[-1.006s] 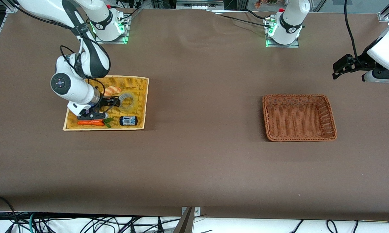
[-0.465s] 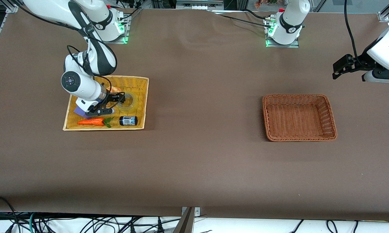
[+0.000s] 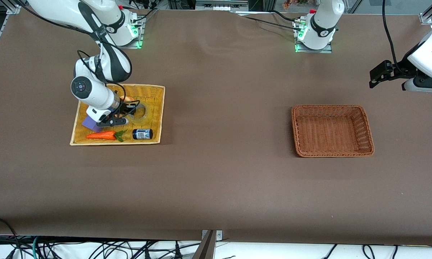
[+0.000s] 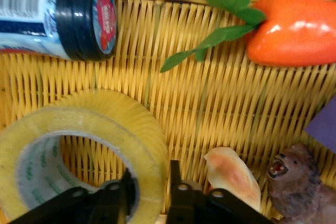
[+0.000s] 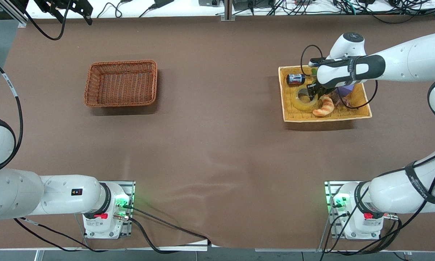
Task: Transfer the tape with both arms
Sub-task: 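Grasp the tape roll with the right gripper and lift it out, then lower the tape roll onto the table between the baskets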
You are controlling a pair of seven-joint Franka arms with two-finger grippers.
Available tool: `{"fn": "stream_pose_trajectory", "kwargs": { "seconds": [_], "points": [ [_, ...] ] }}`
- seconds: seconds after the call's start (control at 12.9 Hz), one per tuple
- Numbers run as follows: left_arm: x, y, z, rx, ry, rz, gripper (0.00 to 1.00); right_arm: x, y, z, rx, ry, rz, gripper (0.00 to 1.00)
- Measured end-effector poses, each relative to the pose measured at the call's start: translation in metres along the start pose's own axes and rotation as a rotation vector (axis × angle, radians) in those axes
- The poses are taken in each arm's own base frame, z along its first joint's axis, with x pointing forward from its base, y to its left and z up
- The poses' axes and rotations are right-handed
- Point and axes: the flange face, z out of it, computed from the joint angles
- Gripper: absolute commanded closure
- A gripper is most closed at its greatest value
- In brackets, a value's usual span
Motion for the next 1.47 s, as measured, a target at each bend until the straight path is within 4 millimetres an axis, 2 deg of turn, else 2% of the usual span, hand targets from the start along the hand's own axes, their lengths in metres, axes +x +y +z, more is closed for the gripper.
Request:
{"fn": "stream_pose_trajectory", "kwargs": {
  "seconds": [0.15,0.23,0.39,0.54,0.7,0.77,0.93,1.16,1.32,1.47],
  "points": [
    [0.000,0.000,0.000,0.000,0.000,0.000,0.00,0.010,-0.001,-0.018,-0.002,-0.018,-0.001,1.00],
    [0.000,0.000,0.000,0.000,0.000,0.000,0.00,0.018,-0.003,-0.035,-0.003,-0.029,-0.002,1.00],
    [0.000,0.000,0.000,0.000,0.000,0.000,0.00,0.034,-0.009,-0.083,-0.006,-0.058,-0.007,1.00],
    [0.000,0.000,0.000,0.000,0.000,0.000,0.00,0.045,-0.036,-0.129,-0.005,-0.060,-0.006,1.00],
    [0.000,0.000,0.000,0.000,0.000,0.000,0.00,0.045,-0.087,-0.150,-0.007,-0.053,0.016,1.00],
    [0.000,0.000,0.000,0.000,0.000,0.000,0.00,0.042,-0.123,-0.152,-0.010,-0.047,0.025,1.00],
    [0.000,0.000,0.000,0.000,0.000,0.000,0.00,0.029,-0.208,-0.145,-0.017,-0.042,0.052,1.00],
    [0.000,0.000,0.000,0.000,0.000,0.000,0.00,-0.006,-0.336,-0.107,-0.028,-0.047,0.106,1.00],
    [0.000,0.000,0.000,0.000,0.000,0.000,0.00,-0.013,-0.396,-0.077,-0.013,-0.032,0.175,1.00],
    [0.000,0.000,0.000,0.000,0.000,0.000,0.00,-0.011,-0.432,-0.048,0.004,-0.027,0.229,1.00]
  ]
}}
